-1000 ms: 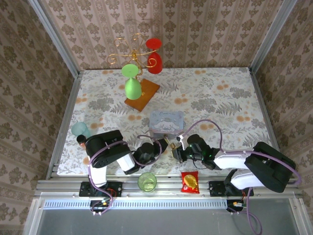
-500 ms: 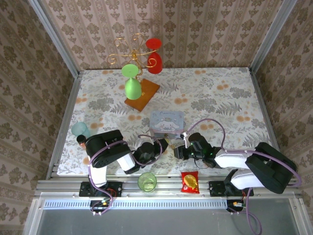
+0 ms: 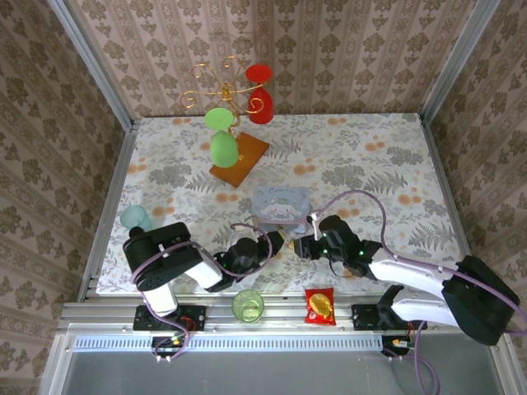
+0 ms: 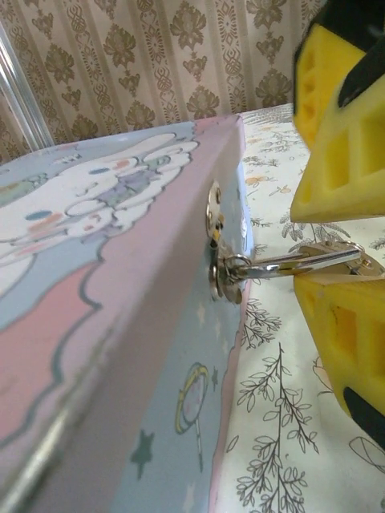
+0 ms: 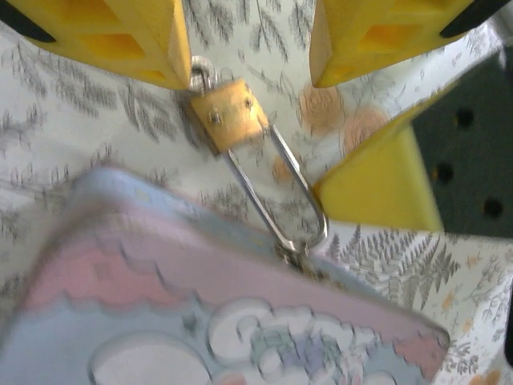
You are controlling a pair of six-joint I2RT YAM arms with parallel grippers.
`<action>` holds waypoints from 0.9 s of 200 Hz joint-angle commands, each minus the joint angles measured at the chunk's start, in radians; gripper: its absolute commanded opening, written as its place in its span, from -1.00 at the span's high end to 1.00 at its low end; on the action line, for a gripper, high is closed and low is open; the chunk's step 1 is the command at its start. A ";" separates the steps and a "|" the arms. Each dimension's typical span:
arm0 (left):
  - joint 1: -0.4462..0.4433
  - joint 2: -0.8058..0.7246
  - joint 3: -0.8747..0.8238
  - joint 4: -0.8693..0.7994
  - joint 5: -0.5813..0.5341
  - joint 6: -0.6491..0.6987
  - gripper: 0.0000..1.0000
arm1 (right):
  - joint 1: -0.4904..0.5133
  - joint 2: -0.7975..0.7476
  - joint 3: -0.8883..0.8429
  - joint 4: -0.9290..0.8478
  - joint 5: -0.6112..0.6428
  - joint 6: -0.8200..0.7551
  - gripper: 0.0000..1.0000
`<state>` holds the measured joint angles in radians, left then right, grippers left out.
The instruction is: Unlock the padlock with the key
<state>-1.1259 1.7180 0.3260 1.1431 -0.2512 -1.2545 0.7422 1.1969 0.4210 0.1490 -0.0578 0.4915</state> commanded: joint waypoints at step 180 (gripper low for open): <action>0.000 -0.298 -0.048 -0.297 -0.107 0.141 0.45 | 0.068 0.328 0.042 0.156 0.116 -0.068 0.18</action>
<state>-1.1259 1.4521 0.2947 0.8803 -0.3260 -1.1500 0.8032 1.4883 0.4774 0.3363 0.0814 0.4217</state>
